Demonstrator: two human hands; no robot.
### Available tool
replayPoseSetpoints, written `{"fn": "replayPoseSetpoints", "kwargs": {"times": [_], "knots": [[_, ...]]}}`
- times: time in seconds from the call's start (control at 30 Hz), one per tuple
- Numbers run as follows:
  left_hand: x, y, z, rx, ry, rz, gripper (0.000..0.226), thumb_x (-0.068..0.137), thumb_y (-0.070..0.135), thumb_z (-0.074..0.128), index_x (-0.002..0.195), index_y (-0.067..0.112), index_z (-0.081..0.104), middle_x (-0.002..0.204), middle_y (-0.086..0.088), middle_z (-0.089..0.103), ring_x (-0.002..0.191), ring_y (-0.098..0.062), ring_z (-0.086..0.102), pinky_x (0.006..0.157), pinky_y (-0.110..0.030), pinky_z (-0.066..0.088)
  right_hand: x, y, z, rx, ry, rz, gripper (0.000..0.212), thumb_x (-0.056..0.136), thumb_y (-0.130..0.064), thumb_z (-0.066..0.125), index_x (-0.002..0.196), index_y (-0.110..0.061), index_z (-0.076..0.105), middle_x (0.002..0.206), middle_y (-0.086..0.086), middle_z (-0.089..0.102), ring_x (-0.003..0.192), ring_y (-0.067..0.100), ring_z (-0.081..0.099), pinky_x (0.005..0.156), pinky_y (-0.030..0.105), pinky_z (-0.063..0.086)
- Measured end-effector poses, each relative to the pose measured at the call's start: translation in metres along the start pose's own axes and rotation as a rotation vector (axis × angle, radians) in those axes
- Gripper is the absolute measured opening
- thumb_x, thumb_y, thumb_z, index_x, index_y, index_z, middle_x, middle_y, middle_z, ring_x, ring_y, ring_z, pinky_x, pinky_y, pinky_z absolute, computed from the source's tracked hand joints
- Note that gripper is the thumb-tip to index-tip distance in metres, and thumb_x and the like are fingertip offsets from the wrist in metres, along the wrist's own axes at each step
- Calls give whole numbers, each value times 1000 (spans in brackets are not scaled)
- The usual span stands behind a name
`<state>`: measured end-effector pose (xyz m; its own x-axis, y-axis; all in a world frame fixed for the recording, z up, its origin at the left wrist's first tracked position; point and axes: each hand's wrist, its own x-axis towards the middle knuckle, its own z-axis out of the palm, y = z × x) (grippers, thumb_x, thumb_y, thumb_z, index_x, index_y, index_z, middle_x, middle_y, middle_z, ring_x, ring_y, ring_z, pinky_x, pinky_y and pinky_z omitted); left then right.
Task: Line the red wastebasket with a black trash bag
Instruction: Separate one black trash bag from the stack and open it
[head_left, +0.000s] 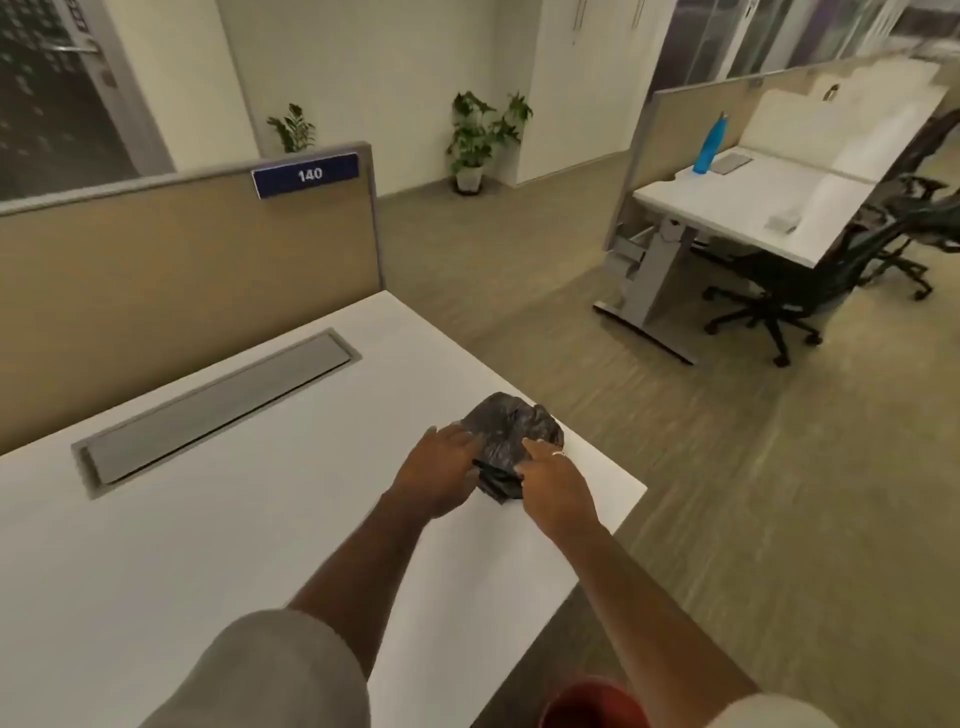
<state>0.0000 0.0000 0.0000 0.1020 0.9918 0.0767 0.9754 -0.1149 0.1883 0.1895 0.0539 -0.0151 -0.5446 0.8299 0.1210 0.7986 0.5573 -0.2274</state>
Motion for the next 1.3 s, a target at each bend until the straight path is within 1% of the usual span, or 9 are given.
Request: {"fn": "replayPoseSetpoints", "kwargs": {"times": [0.13, 0.4, 0.57, 0.7, 0.83, 1.0, 1.13, 1.23, 1.3], "knots": [[2, -6, 17, -16, -49, -15, 42, 92, 32, 53, 132, 17, 57, 141, -3, 58, 137, -26, 47, 114, -45, 35, -4, 10, 14, -78, -190, 51, 33, 90, -6, 59, 121, -6, 70, 157, 10, 40, 146, 32, 35, 117, 42, 35], [5, -17, 20, -67, -40, -24, 47, 93, 31, 53, 138, 17, 53, 145, -3, 55, 143, -26, 41, 118, -46, 31, 2, 13, 26, -182, -231, 44, 47, 90, -3, 56, 136, -2, 56, 154, 11, 45, 145, 34, 36, 118, 43, 32], [4, -20, 18, -94, 7, -25, 45, 92, 28, 54, 135, 16, 57, 141, -4, 58, 138, -25, 46, 116, -45, 32, 5, 15, 30, -126, -109, 38, 31, 73, 8, 70, 104, 5, 72, 102, 20, 74, 102, 40, 68, 95, 46, 55], [-2, -23, 17, -122, 6, -61, 53, 94, 29, 54, 146, 19, 46, 154, -5, 46, 144, -25, 39, 121, -45, 28, 9, 9, 20, -116, -30, 0, 40, 63, 7, 81, 102, 3, 71, 92, 19, 74, 88, 37, 72, 83, 43, 60], [0, -20, 0, -282, 106, -114, 69, 92, 31, 60, 153, 22, 32, 162, -5, 33, 148, -24, 33, 121, -43, 31, 18, -3, -13, 39, 107, -111, 47, 72, 8, 74, 118, 1, 69, 113, 16, 74, 107, 35, 70, 99, 39, 52], [-1, -13, -35, -426, 265, -106, 72, 88, 36, 68, 151, 25, 36, 163, -1, 30, 152, -22, 24, 122, -46, 26, 12, -25, -94, 247, 113, -198, 42, 88, 0, 58, 128, -8, 66, 133, 4, 67, 127, 14, 58, 111, 19, 36], [-12, -7, -64, -432, 335, -121, 34, 88, 33, 68, 120, 21, 67, 134, -4, 65, 139, -29, 45, 115, -49, 35, 0, -41, -141, 464, 94, -166, 39, 88, 0, 60, 124, -12, 69, 126, -9, 66, 120, -1, 59, 108, 15, 42], [-24, 4, -84, -642, 324, -263, 22, 93, 37, 60, 87, 19, 72, 84, 0, 74, 86, -22, 69, 77, -37, 55, -8, -52, -165, 528, 219, -84, 44, 90, -1, 61, 132, -14, 63, 128, -14, 61, 121, -4, 57, 105, 18, 46], [-31, 12, -95, -835, 333, -354, 25, 94, 39, 59, 79, 22, 69, 76, 1, 71, 70, -15, 68, 64, -24, 54, -18, -57, -177, 700, 337, 91, 47, 91, -3, 61, 135, -16, 59, 133, -10, 61, 122, 1, 58, 102, 18, 49]]}}
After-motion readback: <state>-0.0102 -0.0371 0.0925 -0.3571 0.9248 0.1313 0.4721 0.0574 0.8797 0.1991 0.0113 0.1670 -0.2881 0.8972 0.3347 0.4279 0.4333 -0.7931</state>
